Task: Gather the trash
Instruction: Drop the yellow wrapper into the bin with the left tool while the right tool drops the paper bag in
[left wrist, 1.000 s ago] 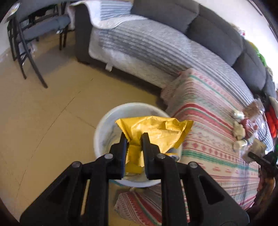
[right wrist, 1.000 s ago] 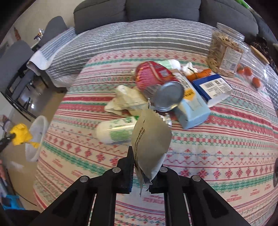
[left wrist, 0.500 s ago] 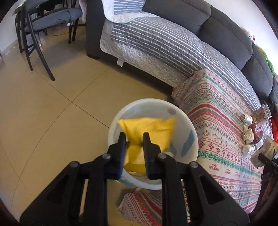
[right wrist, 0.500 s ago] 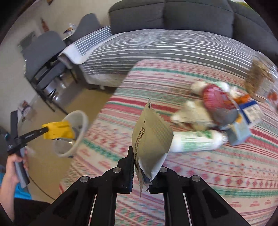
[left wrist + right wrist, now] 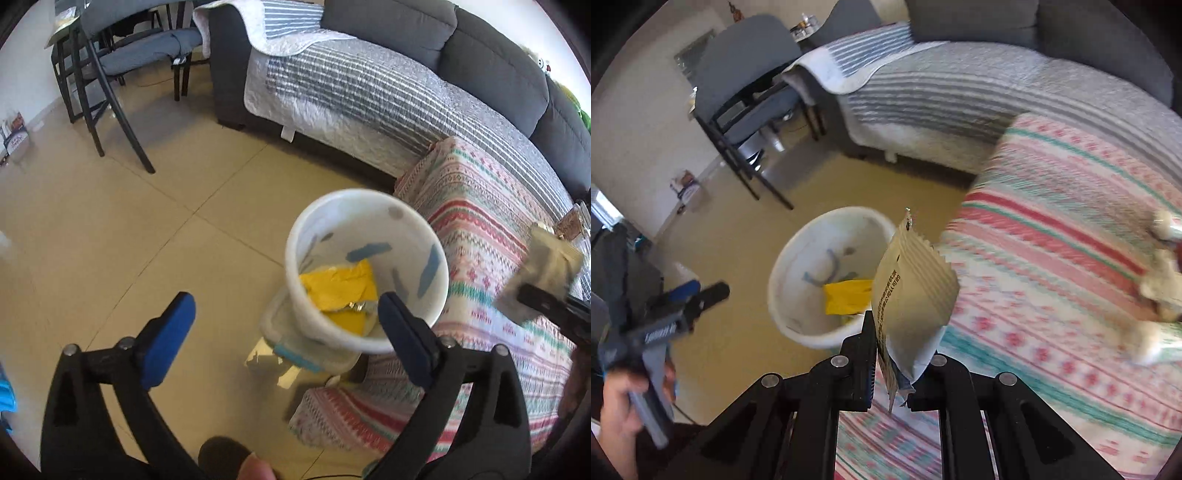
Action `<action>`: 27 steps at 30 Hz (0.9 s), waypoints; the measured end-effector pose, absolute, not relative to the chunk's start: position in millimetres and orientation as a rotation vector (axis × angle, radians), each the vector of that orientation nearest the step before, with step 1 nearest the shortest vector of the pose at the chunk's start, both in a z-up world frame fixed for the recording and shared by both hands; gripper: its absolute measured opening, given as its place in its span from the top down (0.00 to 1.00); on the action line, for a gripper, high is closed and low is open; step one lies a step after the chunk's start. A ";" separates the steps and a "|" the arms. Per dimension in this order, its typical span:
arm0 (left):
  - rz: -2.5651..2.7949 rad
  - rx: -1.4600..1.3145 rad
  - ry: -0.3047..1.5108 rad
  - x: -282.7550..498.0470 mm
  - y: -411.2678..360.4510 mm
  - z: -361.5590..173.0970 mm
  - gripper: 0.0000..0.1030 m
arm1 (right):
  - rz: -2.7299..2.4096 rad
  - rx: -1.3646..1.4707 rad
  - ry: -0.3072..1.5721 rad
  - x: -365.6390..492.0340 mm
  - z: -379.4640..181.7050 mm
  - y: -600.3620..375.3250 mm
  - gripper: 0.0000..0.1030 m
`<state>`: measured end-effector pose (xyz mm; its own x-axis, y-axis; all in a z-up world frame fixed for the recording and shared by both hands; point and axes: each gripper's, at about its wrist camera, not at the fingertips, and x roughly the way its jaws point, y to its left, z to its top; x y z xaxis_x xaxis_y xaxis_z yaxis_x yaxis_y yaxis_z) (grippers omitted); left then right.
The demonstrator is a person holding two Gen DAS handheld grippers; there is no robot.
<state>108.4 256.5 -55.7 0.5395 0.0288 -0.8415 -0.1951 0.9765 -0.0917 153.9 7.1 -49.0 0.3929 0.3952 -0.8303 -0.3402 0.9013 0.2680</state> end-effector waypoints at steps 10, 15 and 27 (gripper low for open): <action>0.131 -0.174 1.059 94.9 266.1 -65.2 0.04 | 0.465 0.033 1.140 180.5 -85.0 76.5 0.88; 0.116 -0.172 1.055 93.4 266.1 -63.1 0.04 | 0.445 0.003 1.126 183.2 -84.6 81.7 0.80; 0.078 -0.176 1.063 101.8 245.9 -61.8 0.04 | 0.383 0.059 1.001 164.7 -27.8 28.6 0.18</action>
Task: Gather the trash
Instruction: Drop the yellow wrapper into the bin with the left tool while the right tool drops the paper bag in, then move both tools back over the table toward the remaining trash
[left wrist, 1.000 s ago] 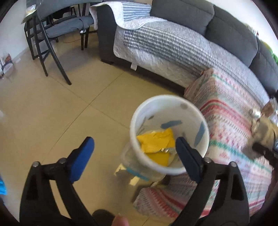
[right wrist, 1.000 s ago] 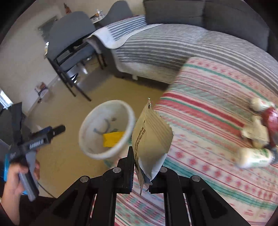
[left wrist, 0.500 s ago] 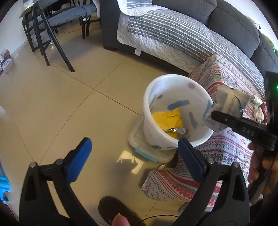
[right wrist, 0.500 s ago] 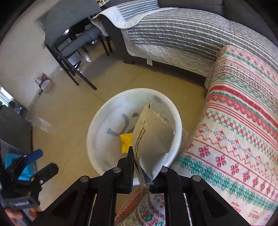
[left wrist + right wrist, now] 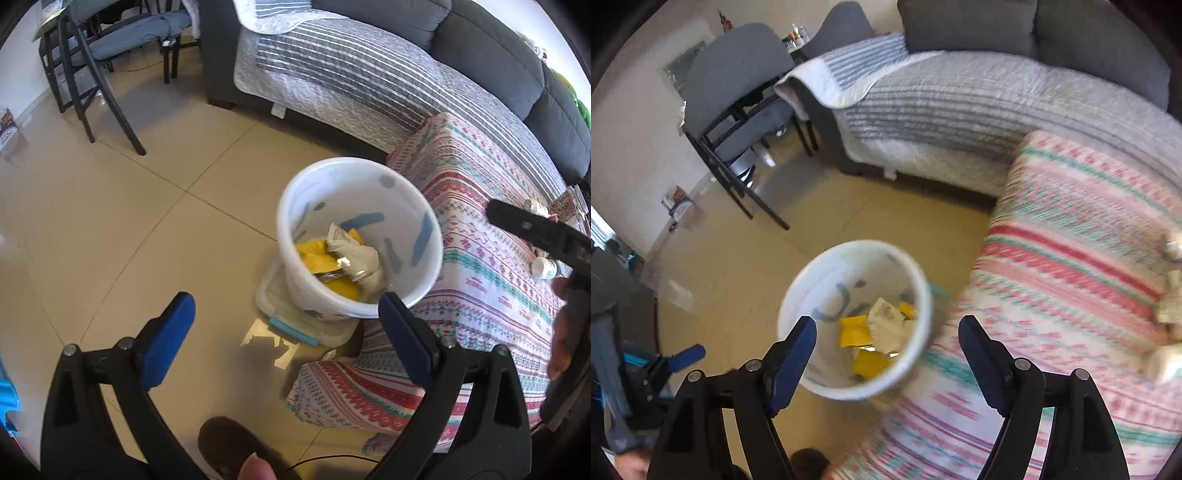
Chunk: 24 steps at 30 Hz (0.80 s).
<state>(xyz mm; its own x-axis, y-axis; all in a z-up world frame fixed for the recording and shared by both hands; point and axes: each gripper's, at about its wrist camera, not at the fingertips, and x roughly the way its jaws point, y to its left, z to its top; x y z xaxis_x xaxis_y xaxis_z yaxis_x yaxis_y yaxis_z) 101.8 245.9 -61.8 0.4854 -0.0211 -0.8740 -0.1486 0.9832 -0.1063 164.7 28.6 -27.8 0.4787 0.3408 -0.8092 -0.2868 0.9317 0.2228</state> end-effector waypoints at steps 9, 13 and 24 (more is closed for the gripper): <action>0.019 -0.139 1.036 105.6 197.2 -53.3 0.04 | 0.178 0.033 0.913 127.5 8.5 -84.8 0.10; -0.013 -0.117 1.004 106.9 166.2 -47.1 0.03 | 0.099 0.037 0.916 109.7 18.3 -139.7 0.08; -0.108 -0.028 0.907 112.6 70.8 -30.8 0.01 | -0.073 0.230 0.897 83.4 32.4 -269.8 0.07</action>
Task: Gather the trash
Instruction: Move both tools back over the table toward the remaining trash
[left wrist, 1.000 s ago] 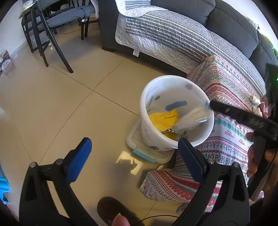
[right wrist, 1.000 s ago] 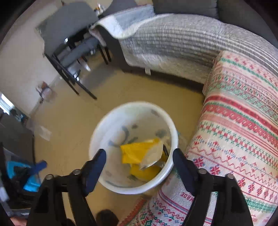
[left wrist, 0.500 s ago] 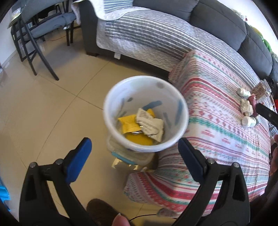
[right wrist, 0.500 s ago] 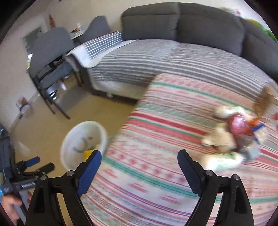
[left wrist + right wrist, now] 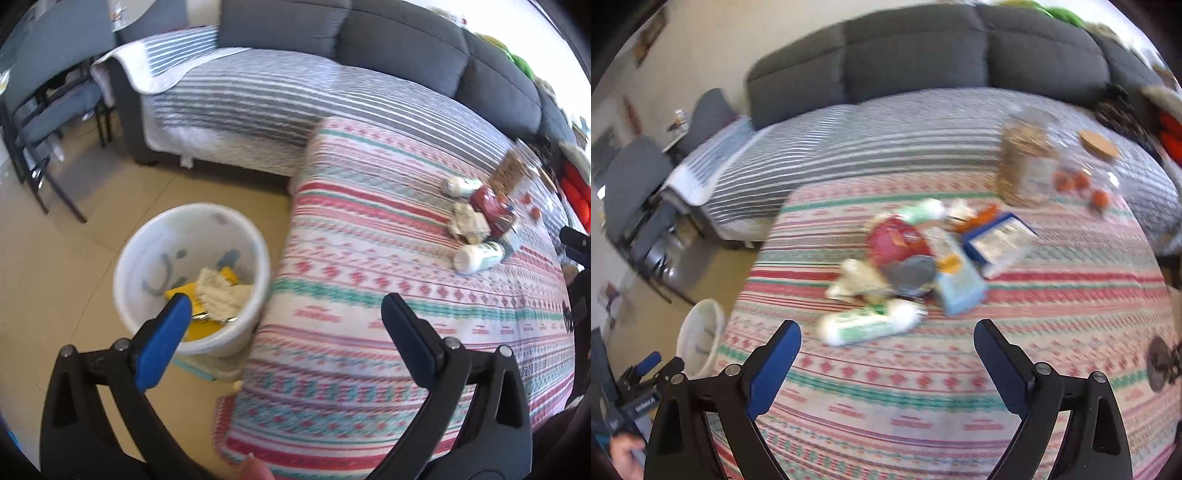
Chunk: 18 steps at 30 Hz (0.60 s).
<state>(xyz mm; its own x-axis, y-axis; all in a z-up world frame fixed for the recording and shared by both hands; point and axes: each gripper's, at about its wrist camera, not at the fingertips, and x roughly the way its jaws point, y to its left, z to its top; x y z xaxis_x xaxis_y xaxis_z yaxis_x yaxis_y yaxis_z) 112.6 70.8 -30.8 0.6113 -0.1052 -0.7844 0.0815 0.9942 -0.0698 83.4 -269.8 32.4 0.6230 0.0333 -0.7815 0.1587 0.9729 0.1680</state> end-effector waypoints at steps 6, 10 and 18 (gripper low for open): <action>-0.227 0.079 0.898 122.1 7.0 -25.3 0.01 | -0.118 0.261 0.940 80.2 27.1 -321.1 0.07; -0.300 0.180 0.926 135.8 -43.4 -31.3 0.01 | -0.155 0.279 0.979 78.7 18.4 -343.9 0.07; -0.349 0.163 1.023 183.3 -112.2 -47.0 0.19 | -0.231 0.357 0.995 58.3 14.6 -391.1 0.07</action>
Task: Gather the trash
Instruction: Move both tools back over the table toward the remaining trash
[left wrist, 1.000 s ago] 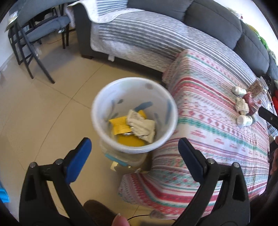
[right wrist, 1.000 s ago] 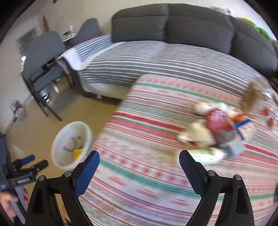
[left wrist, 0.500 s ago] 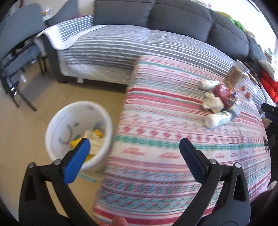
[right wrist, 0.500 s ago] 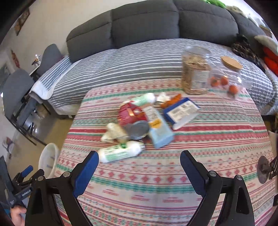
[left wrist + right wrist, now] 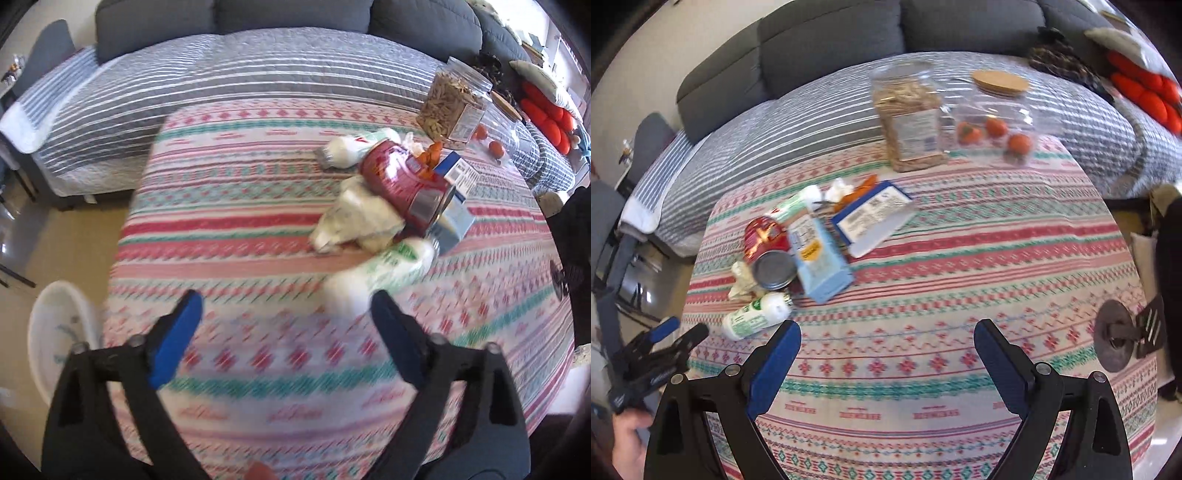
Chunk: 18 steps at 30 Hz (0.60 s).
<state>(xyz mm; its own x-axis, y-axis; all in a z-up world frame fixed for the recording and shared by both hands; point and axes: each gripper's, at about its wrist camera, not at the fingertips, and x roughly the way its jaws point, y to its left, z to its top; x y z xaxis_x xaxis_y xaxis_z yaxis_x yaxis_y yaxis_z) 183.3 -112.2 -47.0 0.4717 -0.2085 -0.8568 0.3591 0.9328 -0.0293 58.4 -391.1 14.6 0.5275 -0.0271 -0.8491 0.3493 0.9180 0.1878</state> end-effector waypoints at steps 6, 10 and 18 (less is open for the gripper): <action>-0.380 0.259 0.978 210.7 -149.1 -54.9 0.23 | -0.260 0.384 1.002 45.2 13.0 -411.1 0.07; -0.411 0.268 0.976 225.0 -160.6 -58.2 0.23 | -0.257 0.373 1.015 40.8 10.2 -415.4 0.07; -0.459 0.268 1.004 241.2 -181.8 -69.2 0.33 | -0.252 0.379 1.034 45.7 4.1 -418.2 0.07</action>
<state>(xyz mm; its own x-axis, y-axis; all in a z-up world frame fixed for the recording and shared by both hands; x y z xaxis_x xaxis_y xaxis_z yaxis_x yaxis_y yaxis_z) 241.2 -181.8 -69.2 0.4531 -0.2461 -0.8568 0.4874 0.8731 0.0070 45.7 -418.2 4.1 0.4911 -0.0259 -0.8707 0.3777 0.9070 0.1860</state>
